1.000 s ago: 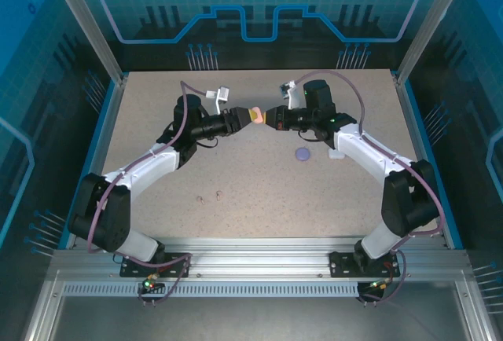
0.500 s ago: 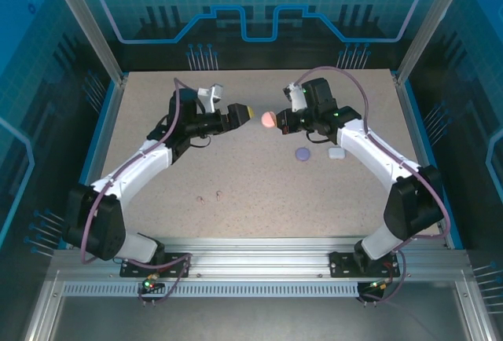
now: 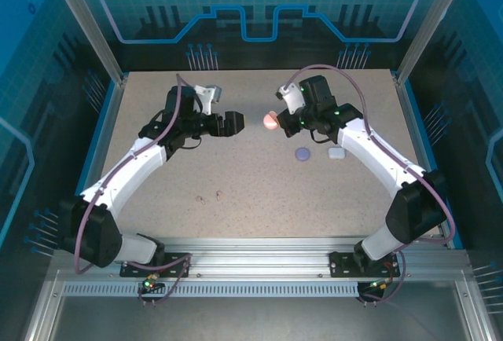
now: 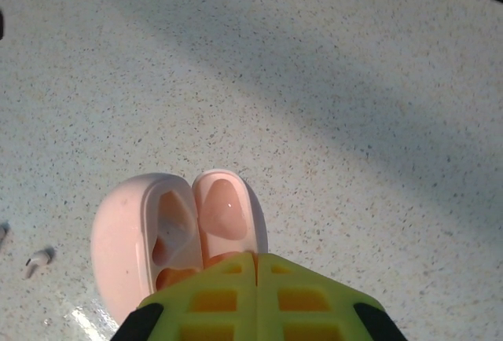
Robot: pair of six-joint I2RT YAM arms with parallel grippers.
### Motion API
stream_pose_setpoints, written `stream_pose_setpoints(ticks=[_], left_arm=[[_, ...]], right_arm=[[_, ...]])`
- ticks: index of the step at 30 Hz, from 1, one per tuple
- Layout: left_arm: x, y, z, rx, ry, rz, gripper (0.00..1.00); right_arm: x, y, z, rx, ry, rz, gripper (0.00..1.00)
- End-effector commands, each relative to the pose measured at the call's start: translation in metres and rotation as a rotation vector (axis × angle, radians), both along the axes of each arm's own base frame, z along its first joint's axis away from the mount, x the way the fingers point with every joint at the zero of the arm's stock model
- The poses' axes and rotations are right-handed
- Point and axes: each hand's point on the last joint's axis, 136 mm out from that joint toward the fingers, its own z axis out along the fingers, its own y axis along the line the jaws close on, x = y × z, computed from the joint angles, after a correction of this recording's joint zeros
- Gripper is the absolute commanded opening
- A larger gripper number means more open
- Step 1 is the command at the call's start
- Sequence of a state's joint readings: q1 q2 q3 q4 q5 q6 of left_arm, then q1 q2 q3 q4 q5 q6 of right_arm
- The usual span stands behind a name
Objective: Insert the wireless bluetooth earbuds into the charging case
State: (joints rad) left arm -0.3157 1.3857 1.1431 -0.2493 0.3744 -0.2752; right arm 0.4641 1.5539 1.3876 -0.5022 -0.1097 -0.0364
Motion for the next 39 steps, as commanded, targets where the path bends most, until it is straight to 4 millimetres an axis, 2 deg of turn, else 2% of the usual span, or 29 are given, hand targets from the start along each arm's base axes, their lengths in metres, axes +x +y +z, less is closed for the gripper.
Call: stream_pose_setpoints(ticks=[1,9,16,24,31,39], left_arm=[[-0.011,-0.016,0.005,0.011,-0.027,-0.175,0.99],[-0.03,-0.047,0.024,-0.084,0.011,-0.457,0.97],[-0.04,-0.067,0.035,-0.187,0.132,-0.629,0.79],[-0.046,-0.085,0.036,-0.177,0.151,-0.713,0.62],[-0.051,-0.091,0.034,-0.17,0.178,-0.753,0.49],[-0.053,-0.091,0.034,-0.178,0.184,-0.767,0.43]], right_arm=[[-0.007,0.008,0.03,-0.015,-0.093,0.108,0.0],[-0.025,0.012,0.042,-0.019,-0.097,0.191,0.0],[-0.041,0.014,0.053,-0.019,-0.107,0.231,0.0],[-0.05,0.024,0.061,-0.018,-0.115,0.27,0.0],[-0.052,0.029,0.062,-0.038,-0.117,0.291,0.0],[-0.054,0.031,0.06,-0.051,-0.112,0.302,0.0]])
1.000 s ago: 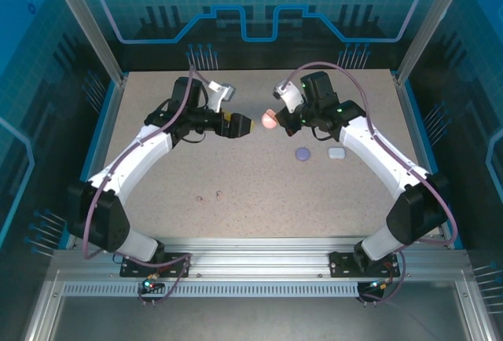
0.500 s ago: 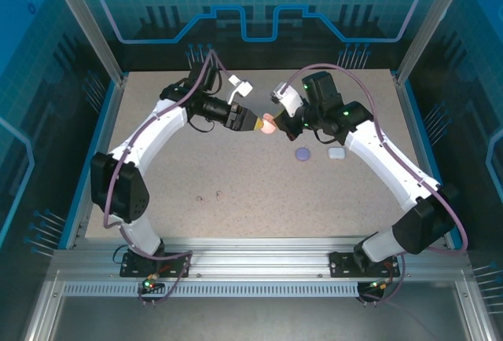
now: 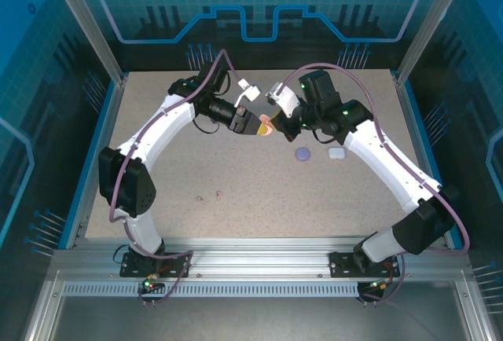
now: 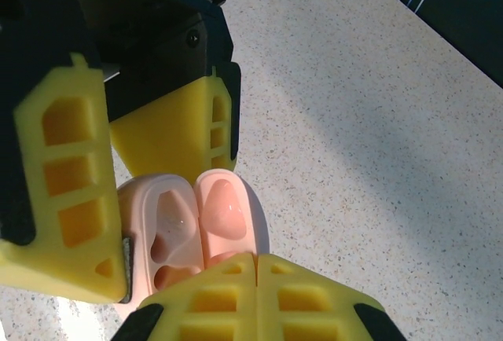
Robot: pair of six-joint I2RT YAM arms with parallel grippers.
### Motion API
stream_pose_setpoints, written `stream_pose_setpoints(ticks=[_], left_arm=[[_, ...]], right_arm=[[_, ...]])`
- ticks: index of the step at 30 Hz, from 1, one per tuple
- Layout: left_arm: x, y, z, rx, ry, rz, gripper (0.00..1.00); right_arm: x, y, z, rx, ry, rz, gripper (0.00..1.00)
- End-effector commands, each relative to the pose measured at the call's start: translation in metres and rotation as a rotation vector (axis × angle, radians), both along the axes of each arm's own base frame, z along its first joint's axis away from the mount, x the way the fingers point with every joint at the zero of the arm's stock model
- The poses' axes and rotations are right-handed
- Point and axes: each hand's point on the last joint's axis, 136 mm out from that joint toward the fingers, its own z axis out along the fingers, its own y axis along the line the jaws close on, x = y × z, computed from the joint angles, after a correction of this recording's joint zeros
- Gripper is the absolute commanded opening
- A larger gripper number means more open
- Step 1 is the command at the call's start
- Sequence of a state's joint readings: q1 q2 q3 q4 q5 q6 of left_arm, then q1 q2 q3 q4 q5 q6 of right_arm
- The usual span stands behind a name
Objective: Insert the wireless bluetooth earbuds into the charging case
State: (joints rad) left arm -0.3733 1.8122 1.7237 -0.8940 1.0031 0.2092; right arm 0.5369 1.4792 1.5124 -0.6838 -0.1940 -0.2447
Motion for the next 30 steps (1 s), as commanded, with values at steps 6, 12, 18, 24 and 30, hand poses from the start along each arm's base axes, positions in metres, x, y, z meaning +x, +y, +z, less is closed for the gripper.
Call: stream_pose_setpoints(ticks=[6,12,18,24,30], left_arm=[[-0.007,-0.004,0.013,-0.056,0.006,-0.05,0.39],[-0.008,-0.006,0.019,-0.083,0.017,-0.066,0.37],[-0.009,-0.006,0.018,-0.087,0.021,-0.071,0.33],[-0.011,-0.006,0.015,-0.086,0.035,-0.078,0.28],[-0.01,-0.007,0.013,-0.086,0.039,-0.077,0.19]], right_arm=[[-0.006,0.006,0.002,-0.015,-0.002,0.036,0.0],[-0.007,0.008,0.002,-0.016,-0.003,0.039,0.0],[-0.006,0.01,-0.001,-0.025,0.001,0.042,0.0],[-0.005,0.011,-0.001,-0.029,-0.001,0.042,0.0],[-0.005,0.011,0.0,-0.025,-0.005,0.038,0.0]])
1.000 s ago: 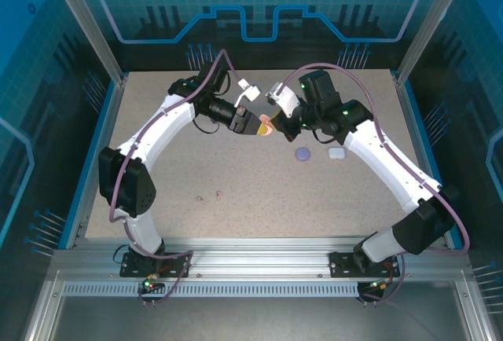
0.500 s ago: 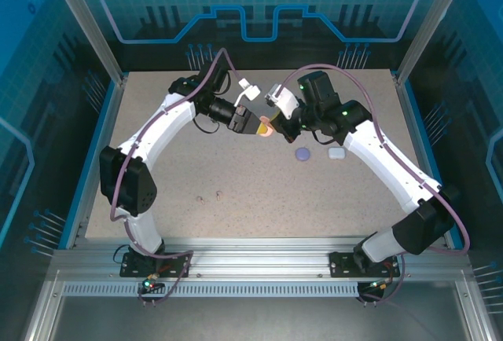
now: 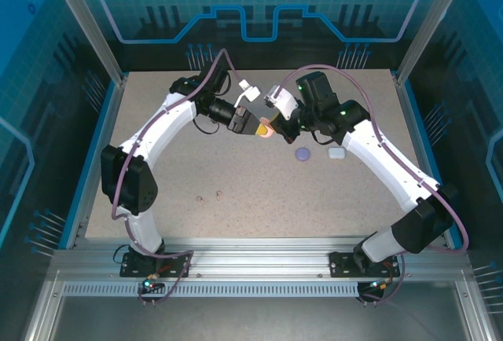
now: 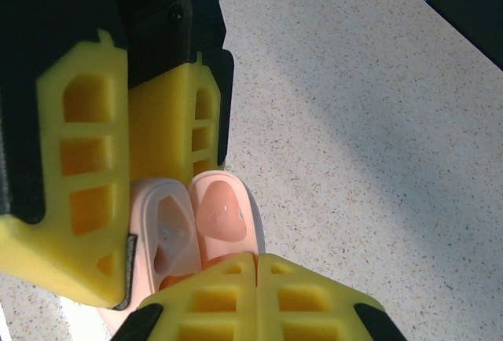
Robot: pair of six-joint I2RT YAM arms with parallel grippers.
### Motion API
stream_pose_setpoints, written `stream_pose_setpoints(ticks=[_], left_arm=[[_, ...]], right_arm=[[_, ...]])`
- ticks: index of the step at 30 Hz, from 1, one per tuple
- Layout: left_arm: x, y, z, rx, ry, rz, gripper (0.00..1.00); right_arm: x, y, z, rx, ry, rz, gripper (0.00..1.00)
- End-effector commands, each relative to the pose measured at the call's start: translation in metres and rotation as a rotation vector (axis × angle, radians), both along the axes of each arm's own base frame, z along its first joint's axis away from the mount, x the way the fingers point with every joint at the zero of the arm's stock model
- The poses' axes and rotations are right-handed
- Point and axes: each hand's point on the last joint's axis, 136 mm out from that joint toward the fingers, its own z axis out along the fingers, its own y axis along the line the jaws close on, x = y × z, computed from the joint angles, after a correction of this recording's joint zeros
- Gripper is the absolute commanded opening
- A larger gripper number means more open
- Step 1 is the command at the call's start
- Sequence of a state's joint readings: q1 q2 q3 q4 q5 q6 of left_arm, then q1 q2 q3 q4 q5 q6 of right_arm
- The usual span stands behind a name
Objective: Insert the wireless bluetooth earbuds into the charging case
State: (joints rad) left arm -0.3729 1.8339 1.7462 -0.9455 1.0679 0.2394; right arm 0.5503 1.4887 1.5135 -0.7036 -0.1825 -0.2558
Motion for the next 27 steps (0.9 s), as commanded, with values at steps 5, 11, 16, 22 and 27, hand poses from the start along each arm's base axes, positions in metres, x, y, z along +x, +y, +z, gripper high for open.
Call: stream_pose_setpoints(ticks=[5,11,16,22,27], left_arm=[[-0.003,-0.004,0.006,-0.046,0.002,-0.036,0.05],[-0.001,-0.003,0.005,-0.041,-0.021,-0.019,0.0],[0.011,0.007,0.005,-0.048,-0.062,0.05,0.0],[0.033,0.032,0.009,-0.045,-0.142,0.206,0.0],[0.056,0.061,0.01,-0.008,-0.222,0.403,0.0]], right_arm=[[0.001,0.008,0.011,0.004,-0.03,0.013,0.0],[0.012,0.003,0.022,0.02,-0.052,-0.053,0.11],[0.019,-0.014,0.045,0.11,-0.048,-0.143,0.37],[0.002,-0.029,0.067,0.253,0.015,-0.194,0.48],[-0.01,-0.028,0.049,0.322,0.175,-0.269,0.53]])
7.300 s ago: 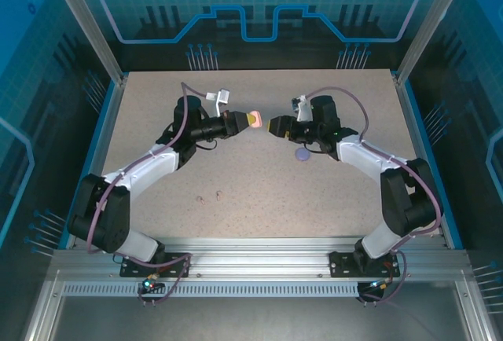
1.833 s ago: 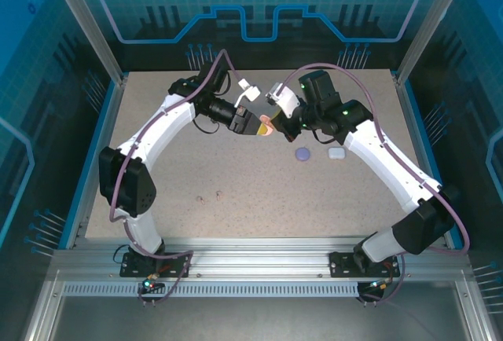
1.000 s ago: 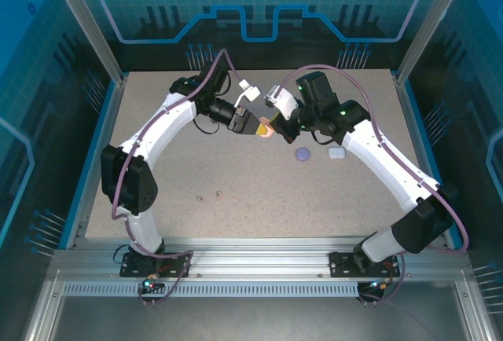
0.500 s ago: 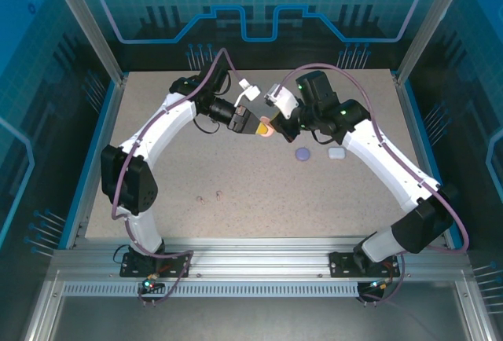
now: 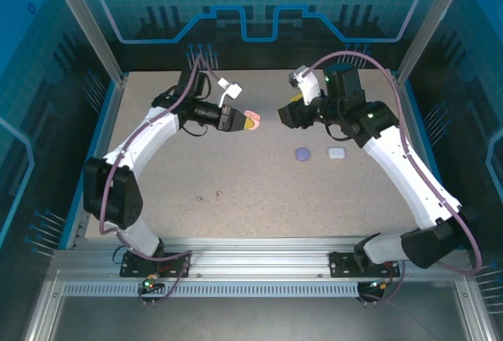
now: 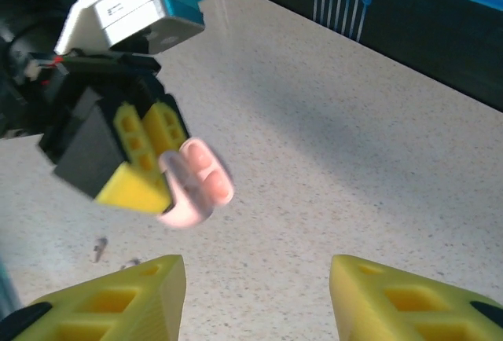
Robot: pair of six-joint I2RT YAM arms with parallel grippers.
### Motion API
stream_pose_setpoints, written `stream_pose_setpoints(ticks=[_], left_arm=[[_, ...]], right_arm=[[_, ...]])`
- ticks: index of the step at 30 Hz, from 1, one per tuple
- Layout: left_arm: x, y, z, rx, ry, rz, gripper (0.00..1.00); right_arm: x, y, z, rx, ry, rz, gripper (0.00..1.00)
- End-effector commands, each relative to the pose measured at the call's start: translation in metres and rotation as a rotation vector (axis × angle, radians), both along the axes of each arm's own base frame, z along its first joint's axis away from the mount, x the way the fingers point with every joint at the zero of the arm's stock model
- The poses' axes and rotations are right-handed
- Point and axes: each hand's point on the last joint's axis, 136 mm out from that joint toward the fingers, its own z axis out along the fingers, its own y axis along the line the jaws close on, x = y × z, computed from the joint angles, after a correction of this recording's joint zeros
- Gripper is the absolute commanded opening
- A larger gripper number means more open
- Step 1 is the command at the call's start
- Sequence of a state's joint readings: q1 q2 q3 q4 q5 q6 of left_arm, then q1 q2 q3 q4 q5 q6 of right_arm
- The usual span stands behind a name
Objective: Insert the wireless bluetooth earbuds into the charging case
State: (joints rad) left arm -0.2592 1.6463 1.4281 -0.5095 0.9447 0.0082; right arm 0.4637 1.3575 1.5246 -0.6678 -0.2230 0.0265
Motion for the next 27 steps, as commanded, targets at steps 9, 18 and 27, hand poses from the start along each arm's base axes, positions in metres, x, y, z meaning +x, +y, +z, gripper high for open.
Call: stream_pose_setpoints(ticks=[9,18,27], left_arm=[[0.045,0.068,0.045,0.029,-0.258,0.499,0.0],[0.05,0.136,0.069,0.078,-0.332,0.84,0.0],[0.057,0.177,0.091,0.058,-0.305,0.98,0.0]], right_arm=[[-0.035,0.056,-0.111,0.022,0.409,-0.121,0.54],[-0.056,0.125,-0.191,-0.121,0.566,-0.206,0.53],[-0.099,0.225,-0.227,-0.344,0.434,0.136,0.47]])
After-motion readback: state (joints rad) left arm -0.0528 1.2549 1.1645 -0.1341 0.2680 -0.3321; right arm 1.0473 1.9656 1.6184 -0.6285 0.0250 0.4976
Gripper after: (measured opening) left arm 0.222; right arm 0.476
